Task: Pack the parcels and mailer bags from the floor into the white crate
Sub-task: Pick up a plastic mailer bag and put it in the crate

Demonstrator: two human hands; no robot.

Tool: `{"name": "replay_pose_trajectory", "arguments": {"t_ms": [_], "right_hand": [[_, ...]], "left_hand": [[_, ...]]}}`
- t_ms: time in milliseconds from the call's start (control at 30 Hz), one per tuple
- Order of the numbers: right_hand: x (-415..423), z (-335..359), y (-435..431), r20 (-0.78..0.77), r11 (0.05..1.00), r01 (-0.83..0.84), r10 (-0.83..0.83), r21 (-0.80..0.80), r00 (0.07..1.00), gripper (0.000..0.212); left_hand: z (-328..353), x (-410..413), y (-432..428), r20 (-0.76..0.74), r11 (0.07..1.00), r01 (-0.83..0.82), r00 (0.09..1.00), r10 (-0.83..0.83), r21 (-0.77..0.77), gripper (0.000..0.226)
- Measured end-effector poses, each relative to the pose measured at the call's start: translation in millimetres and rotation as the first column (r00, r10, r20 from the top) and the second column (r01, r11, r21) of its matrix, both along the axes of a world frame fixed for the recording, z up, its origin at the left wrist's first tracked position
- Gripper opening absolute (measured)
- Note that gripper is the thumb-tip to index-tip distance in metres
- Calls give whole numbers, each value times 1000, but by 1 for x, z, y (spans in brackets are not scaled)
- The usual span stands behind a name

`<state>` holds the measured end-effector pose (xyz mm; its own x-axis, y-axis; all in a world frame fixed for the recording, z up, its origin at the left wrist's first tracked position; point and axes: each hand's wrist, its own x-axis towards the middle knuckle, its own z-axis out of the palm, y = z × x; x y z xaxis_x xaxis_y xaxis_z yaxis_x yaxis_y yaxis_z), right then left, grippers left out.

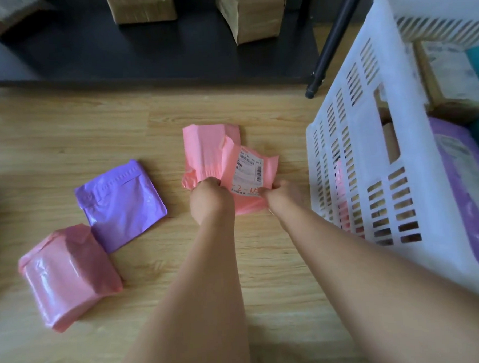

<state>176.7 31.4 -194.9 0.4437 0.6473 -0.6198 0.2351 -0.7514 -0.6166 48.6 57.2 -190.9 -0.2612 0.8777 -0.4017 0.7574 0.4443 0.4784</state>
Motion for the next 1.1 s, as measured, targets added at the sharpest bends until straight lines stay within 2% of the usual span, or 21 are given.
{"name": "replay_pose_trajectory", "arguments": {"t_ms": [133,367,467,567,767,967,1100], "right_hand": [[1,15,-6,19,998,13,-14,54,1000,18],[-6,68,-33,106,981,-40,20,189,994,16],[-8,91,-46,127,966,-26,-8,259,992,22],[-10,116,-54,153,943,-47,-4,329,988,16],[-3,187,-67,148,858,-110,40,502,988,15],[56,248,-80,209,762,-157,29,629,977,8],[110,275,-98,262,751,-177,5,636,965,17]], "left_hand": [[19,-4,-5,-3,999,-23,1000,23,26,24],[69,-8,-29,47,990,-71,997,66,121,22],[95,-7,-39,43,980,-60,998,53,192,21],[126,-8,-47,53,962,-82,996,71,262,20],[204,1,-64,151,872,-157,984,96,465,8],[264,35,-85,192,796,-8,972,-135,605,6],[285,67,-102,189,779,134,932,-309,613,8]]}}
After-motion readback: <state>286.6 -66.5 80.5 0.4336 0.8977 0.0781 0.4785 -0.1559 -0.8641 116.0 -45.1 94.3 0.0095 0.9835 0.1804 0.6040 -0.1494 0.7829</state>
